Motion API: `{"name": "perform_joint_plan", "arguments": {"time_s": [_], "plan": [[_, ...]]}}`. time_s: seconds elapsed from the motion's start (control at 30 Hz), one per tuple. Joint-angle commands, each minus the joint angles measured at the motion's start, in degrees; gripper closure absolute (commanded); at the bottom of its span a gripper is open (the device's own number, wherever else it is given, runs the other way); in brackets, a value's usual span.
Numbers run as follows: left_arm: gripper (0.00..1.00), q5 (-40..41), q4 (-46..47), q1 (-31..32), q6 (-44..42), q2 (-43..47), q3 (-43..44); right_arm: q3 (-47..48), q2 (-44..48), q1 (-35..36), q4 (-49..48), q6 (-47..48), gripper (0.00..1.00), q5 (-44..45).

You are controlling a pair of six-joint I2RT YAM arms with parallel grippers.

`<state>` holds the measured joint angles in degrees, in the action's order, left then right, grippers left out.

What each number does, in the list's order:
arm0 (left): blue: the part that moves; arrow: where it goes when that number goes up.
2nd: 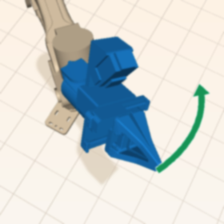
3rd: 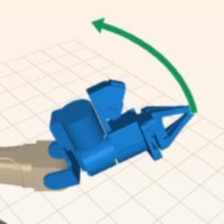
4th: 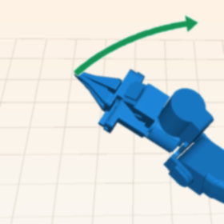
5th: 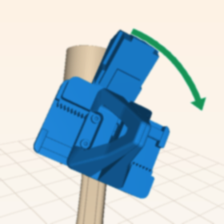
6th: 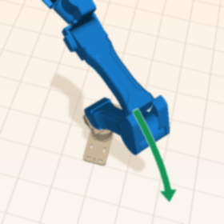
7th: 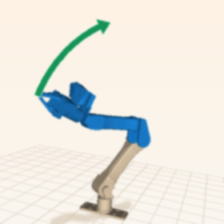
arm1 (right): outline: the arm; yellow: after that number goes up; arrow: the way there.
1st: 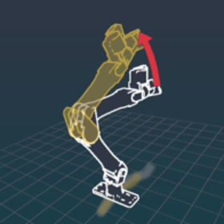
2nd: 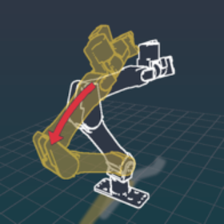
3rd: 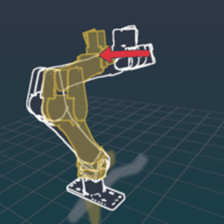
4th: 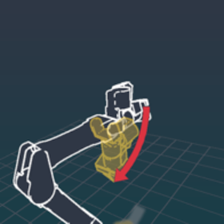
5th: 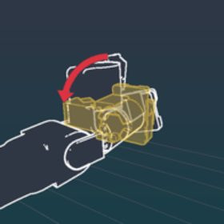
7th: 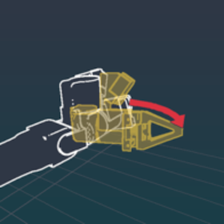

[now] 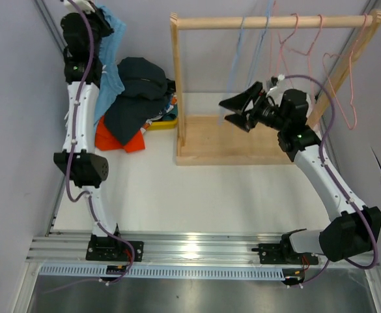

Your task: Remove the shorts from the hanger

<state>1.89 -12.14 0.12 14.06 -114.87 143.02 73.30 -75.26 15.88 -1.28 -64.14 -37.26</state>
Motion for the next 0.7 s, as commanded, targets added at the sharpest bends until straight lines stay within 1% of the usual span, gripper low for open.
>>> {"name": "perform_joint_plan", "arguments": {"time_s": [0.0, 0.03, 0.07, 0.13, 0.2, 0.23, 0.27, 0.33, 0.37, 0.43, 0.47, 0.5, 0.6, 0.67], "plan": [[0.97, -6.9, 11.7, 0.06, 3.25, -3.68, -1.59, -4.03, -0.85, 0.12, 11.91, 3.05, 0.04, -1.69], [0.96, -7.34, 11.79, 0.06, 3.68, -6.22, -1.87, -4.3, -0.5, 0.29, 12.17, 3.58, 0.01, -1.68], [0.95, -7.43, 11.7, -1.42, 3.78, -7.46, -1.87, -4.39, 0.11, 0.38, 12.79, 3.93, 0.01, -1.59], [0.94, -6.99, 10.57, -1.7, 4.39, -9.66, -2.74, -4.39, 0.47, 0.82, 13.67, 4.55, 0.01, -0.98], [0.91, -7.34, 9.68, -1.97, 5.71, -10.9, -5.72, -4.13, 1.17, 1.43, 14.28, 5.34, 0.01, -0.19], [0.89, -7.25, 9.77, -2.05, 6.49, -10.82, -10.35, -3.69, 1.35, 1.7, 14.72, 5.51, 0.01, 0.34], [0.84, -6.9, 9.51, -2.05, 6.85, -10.03, -12.05, -3.6, 1.61, 2.22, 15.07, 5.78, 0.01, 0.86], [0.77, -6.46, 9.33, -2.23, 8.34, -9.06, -15.12, -3.6, 2.14, 2.84, 15.25, 5.6, 0.0, 1.39], [0.52, -6.46, 9.5, -2.14, 8.87, -7.58, -20.45, -3.77, 2.23, 3.28, 15.17, 5.26, 0.01, 1.48], [0.23, -6.72, 8.98, -2.23, 9.84, -6.51, -24.69, -3.95, 2.84, 3.98, 15.43, 5.17, 0.01, 1.83], [0.02, -6.64, 8.11, -2.14, 10.19, -5.99, -26.37, -4.21, 3.1, 4.68, 15.52, 5.08, 0.01, 2.18], [0.0, -6.64, 5.31, -2.14, 10.37, -6.07, -27.0, -4.48, 3.54, 5.12, 15.43, 4.99, 0.01, 2.36], [0.0, -7.34, 0.47, -2.05, 10.37, -4.5, -28.05, -5.53, 5.65, 6.87, 16.13, 4.73, 0.0, 3.33], [0.01, -7.17, 0.89, -2.14, 9.67, -1.08, -30.25, -6.32, 7.84, 7.93, 16.92, 4.73, 0.0, 4.38]]}}
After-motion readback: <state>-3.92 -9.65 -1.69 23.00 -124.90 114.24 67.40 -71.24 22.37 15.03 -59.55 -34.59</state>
